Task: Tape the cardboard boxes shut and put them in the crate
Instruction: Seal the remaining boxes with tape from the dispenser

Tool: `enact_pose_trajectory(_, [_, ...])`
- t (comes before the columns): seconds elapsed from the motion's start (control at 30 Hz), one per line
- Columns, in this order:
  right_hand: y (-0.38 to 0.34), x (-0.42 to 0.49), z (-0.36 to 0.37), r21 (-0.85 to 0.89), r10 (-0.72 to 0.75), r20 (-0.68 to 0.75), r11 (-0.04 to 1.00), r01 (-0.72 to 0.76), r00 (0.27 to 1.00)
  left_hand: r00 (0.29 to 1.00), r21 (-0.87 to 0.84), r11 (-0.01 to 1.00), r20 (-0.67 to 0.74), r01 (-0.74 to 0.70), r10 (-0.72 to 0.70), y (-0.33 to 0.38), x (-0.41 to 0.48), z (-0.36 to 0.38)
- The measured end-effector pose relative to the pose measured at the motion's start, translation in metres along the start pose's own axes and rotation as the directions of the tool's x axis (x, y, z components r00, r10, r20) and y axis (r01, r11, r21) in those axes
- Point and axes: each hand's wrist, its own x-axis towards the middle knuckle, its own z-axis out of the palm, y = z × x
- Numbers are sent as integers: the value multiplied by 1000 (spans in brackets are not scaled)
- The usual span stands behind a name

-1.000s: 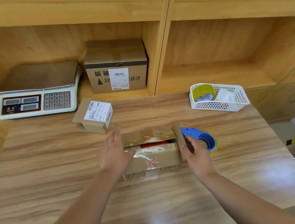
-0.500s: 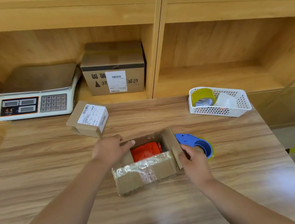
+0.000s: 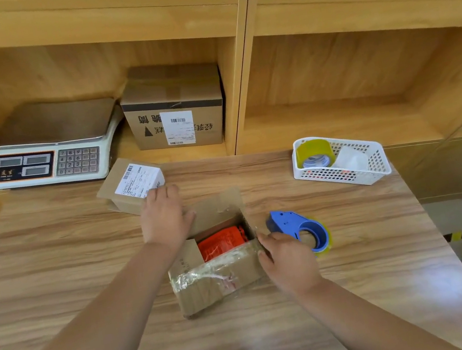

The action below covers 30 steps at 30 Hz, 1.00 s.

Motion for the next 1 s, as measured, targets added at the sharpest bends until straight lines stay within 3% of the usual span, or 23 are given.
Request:
enact_pose_trajectory(0.1, [-5,0,6,-214,-115,47,969,122,992,967,82,983,-182,-165,177,7,-14,5])
enact_pose_trajectory(0.27, [-16,1,8,-268,-88,112,956,116,990,839,24,941,-446,-337,311,9,-63,21])
enact_pose_trajectory(0.33, [-17,5,6,-256,-83,100,961,106,992,822,-45,885,-395,-463,410,7,-85,30])
enact_pose_trajectory(0.37, [-17,6,5,-250,-78,92,963,99,993,844,-73,871,-298,-486,446,7,-93,35])
enact_pose_trajectory(0.47, [-18,5,2,-208,-34,101,977,55,994,930,-49,941,140,-335,339,15,-107,39])
enact_pose_trajectory(0.57, [-20,4,0,-146,25,115,989,-8,993,883,-9,946,354,-325,307,22,-110,42])
enact_pose_trajectory(0.8, [-22,10,-6,120,194,144,970,-212,970,903,84,934,299,-346,308,18,-105,26])
enact_pose_trajectory(0.9, [-20,13,-7,236,218,146,940,-248,965,911,62,915,146,-398,386,4,-102,25])
enact_pose_trajectory(1.0, [-22,13,-9,237,217,182,937,-257,959,887,75,885,-12,-460,462,-9,-102,30])
